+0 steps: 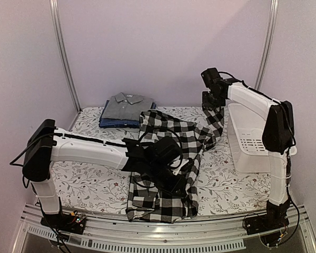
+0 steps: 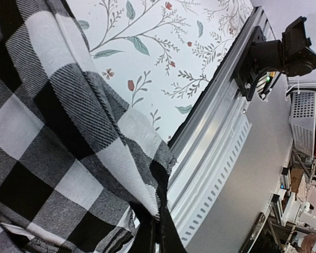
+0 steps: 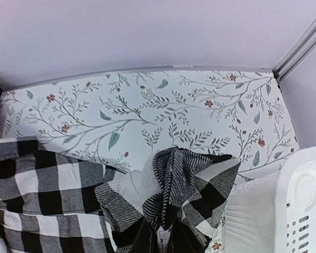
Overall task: Fold and stack the long sleeve shirts
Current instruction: Pick up the 1/3-folded shirt from the center of the board, then fold the 1/3-folded shirt at the center of the board.
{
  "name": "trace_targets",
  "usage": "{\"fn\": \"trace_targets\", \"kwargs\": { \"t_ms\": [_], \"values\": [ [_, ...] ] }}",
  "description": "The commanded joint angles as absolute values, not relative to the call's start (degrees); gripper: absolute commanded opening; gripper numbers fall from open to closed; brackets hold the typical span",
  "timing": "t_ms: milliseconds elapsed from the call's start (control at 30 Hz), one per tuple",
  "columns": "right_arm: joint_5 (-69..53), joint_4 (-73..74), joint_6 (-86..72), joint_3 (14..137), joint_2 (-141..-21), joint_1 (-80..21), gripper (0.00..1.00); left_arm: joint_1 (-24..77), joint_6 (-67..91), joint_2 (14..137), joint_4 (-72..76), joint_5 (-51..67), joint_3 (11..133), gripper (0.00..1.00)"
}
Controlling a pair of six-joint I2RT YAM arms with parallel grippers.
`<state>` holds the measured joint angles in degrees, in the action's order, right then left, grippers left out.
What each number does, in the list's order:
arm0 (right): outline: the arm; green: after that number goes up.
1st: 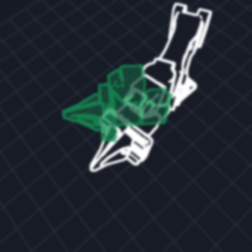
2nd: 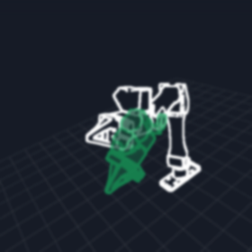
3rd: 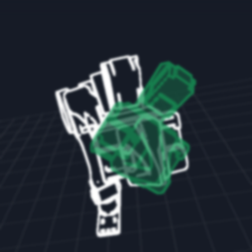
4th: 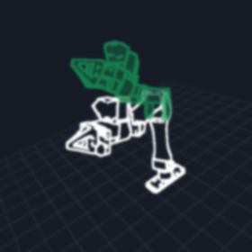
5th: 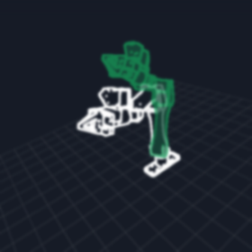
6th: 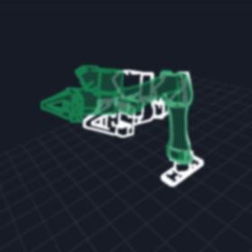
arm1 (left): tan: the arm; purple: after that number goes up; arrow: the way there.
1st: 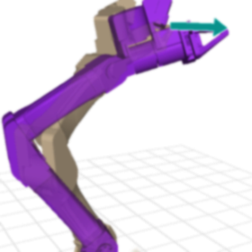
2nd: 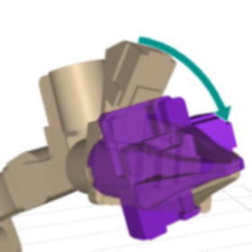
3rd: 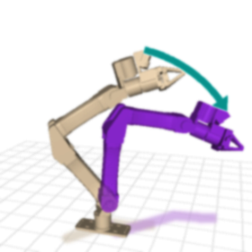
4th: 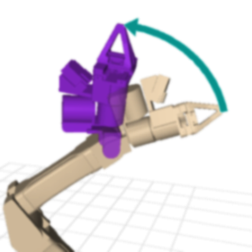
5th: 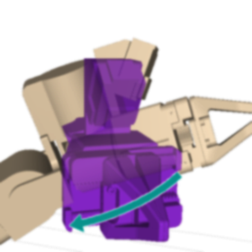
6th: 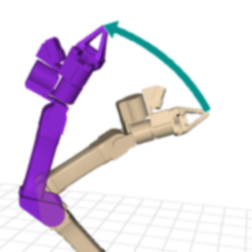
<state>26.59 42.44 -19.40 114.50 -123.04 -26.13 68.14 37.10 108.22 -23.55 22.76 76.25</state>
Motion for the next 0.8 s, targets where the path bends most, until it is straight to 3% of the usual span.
{"fn": "trace_targets", "kwargs": {
  "t_ms": [0,133,433,767],
  "values": [
    [24.76,43.82,-16.76,122.95,-120.22,-28.37,0.00,69.61,40.39,105.29,-21.09,23.54,76.32,0.00],
    [20.07,41.56,-15.66,128.82,-120.32,-30.64,0.00,69.89,46.32,101.46,-16.35,22.81,70.83,0.00],
    [5.12,26.80,-14.62,128.95,-118.66,-37.06,0.00,71.28,57.83,93.80,-8.35,18.36,57.20,0.00],
    [-2.95,15.57,-18.17,129.03,-123.52,-41.88,0.00,72.17,65.83,87.02,-6.87,13.79,45.67,0.00]
  ]
}}
